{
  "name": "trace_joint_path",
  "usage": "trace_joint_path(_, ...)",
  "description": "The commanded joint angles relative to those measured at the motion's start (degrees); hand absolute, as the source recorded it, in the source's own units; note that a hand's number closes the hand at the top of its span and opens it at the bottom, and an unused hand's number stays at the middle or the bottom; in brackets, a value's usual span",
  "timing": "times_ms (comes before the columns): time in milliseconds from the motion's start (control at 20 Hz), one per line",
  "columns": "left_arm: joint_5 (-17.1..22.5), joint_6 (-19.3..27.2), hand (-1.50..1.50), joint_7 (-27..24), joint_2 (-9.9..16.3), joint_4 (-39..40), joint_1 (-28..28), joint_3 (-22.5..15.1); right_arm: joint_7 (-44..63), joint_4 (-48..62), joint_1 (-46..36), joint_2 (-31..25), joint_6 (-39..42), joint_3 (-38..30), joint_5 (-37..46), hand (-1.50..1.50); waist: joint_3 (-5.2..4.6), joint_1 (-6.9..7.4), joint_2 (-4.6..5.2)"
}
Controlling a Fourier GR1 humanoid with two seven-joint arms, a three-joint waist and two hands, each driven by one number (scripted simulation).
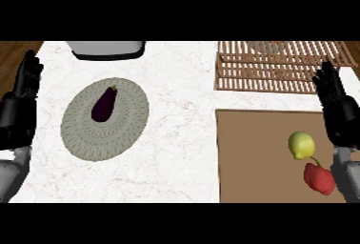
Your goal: Pick the lemon from the tray and place it in the tiered shelf
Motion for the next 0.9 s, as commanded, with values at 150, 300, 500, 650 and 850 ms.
trace_joint_path(150,7.4,-2.5,0.00,10.1,-4.2,6.0,10.1,-1.3,-9.2,-4.2,9.6,-3.0,-14.3,-10.2,6.9,1.50,-2.45,-5.82,-1.56)
trace_joint_path(300,11.1,-2.8,0.00,13.2,-6.7,8.5,13.8,-0.9,-3.3,5.0,18.9,-8.0,-22.0,-16.0,13.8,1.50,-3.31,-10.49,1.16)
trace_joint_path(500,17.1,-10.3,0.00,15.5,-7.7,9.5,17.6,-1.1,-10.4,-4.6,27.8,4.8,-28.4,-21.1,6.2,-1.50,-2.39,-5.91,-1.55)
trace_joint_path(650,17.7,-9.1,0.00,21.2,-9.0,6.5,13.8,-2.3,-20.7,-11.6,37.7,11.3,-26.4,-20.3,5.1,-1.50,-2.23,-3.54,-1.29)
trace_joint_path(850,17.6,-11.5,0.00,21.4,-7.4,8.6,13.3,-1.1,-23.8,-21.7,50.8,11.6,-18.5,-16.5,5.8,-1.50,-2.33,-2.36,-1.09)
